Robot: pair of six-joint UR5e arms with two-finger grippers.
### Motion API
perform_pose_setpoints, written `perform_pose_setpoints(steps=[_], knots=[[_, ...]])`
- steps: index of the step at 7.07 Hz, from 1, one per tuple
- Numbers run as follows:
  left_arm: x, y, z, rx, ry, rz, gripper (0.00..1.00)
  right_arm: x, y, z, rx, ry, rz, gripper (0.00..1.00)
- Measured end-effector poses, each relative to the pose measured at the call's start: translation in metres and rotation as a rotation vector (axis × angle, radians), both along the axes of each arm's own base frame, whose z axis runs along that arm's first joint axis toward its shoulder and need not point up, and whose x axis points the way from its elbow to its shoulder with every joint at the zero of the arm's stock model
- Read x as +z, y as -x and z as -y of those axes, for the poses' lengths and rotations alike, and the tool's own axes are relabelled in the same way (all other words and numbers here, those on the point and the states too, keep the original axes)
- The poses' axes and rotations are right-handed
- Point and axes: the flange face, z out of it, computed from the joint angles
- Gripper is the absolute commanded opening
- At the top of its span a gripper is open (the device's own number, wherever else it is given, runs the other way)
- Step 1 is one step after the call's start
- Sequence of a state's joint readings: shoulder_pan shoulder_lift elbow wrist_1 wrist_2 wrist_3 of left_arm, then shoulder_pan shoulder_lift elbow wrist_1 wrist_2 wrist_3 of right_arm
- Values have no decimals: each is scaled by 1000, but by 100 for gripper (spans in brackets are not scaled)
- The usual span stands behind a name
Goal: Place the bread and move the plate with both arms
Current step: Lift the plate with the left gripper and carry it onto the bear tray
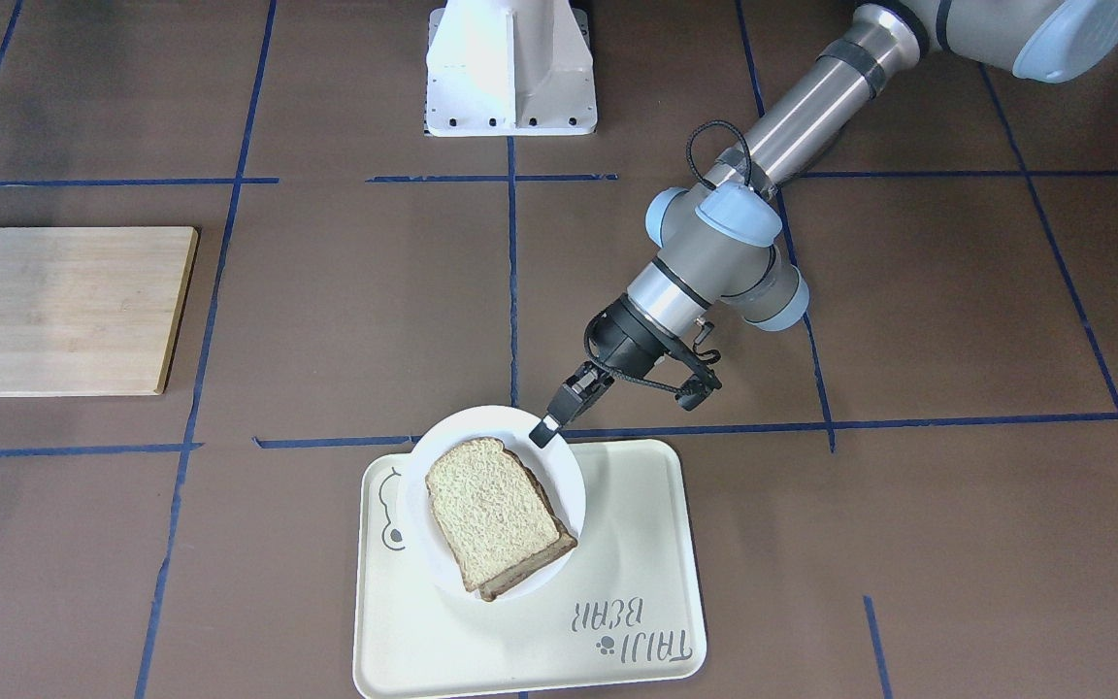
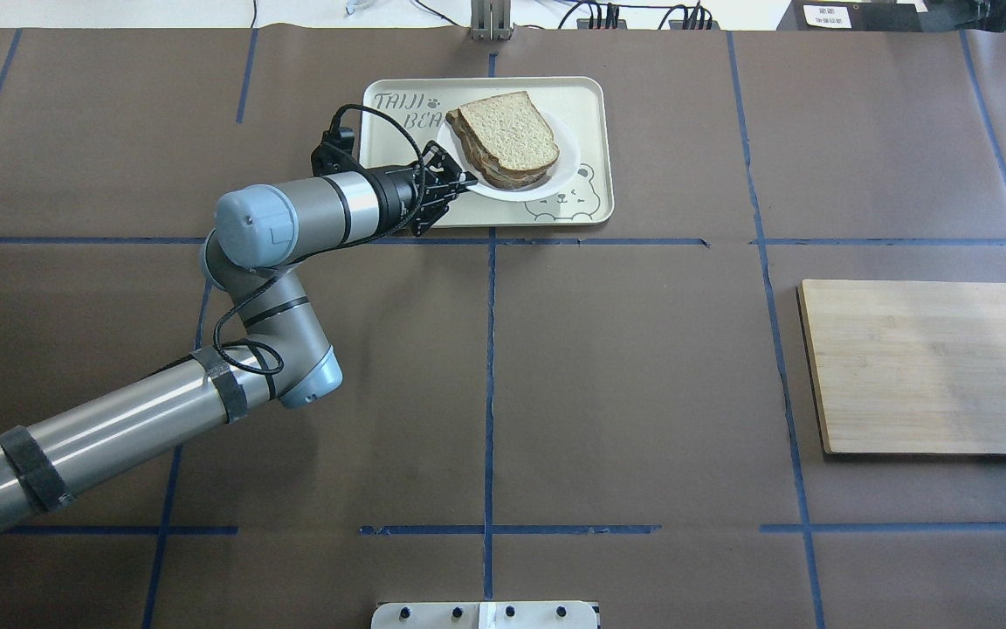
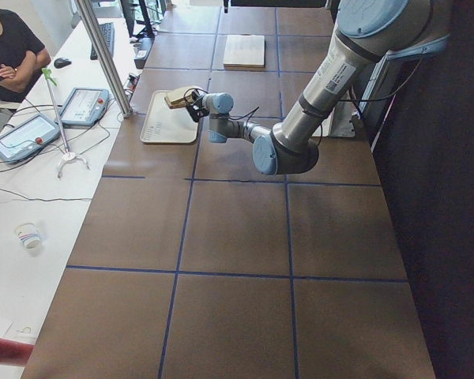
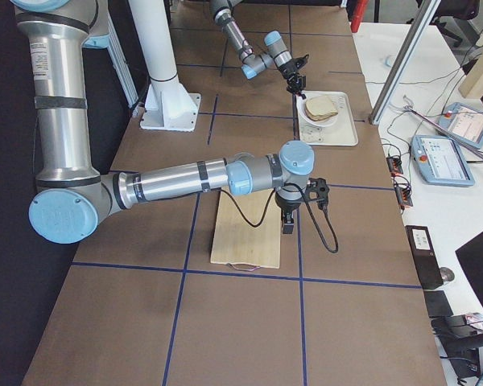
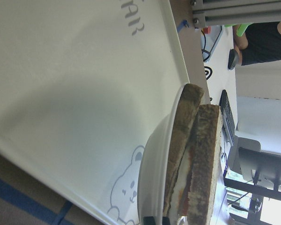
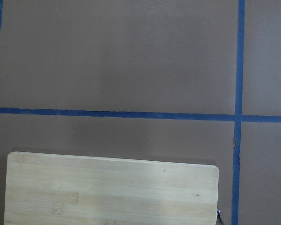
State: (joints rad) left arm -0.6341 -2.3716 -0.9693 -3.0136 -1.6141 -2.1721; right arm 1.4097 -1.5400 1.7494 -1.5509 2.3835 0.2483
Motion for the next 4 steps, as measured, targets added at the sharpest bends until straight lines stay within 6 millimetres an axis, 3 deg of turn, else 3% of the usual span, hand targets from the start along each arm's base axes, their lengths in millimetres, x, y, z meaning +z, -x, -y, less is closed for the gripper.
perform_pose_setpoints(steps=[3,4], knots=[[12,-9,25,-23,39,47,0,3,0,0,0,6,-1,100],[15,-13,29,-28,48,59,5,3,0,0,0,6,-2,100]])
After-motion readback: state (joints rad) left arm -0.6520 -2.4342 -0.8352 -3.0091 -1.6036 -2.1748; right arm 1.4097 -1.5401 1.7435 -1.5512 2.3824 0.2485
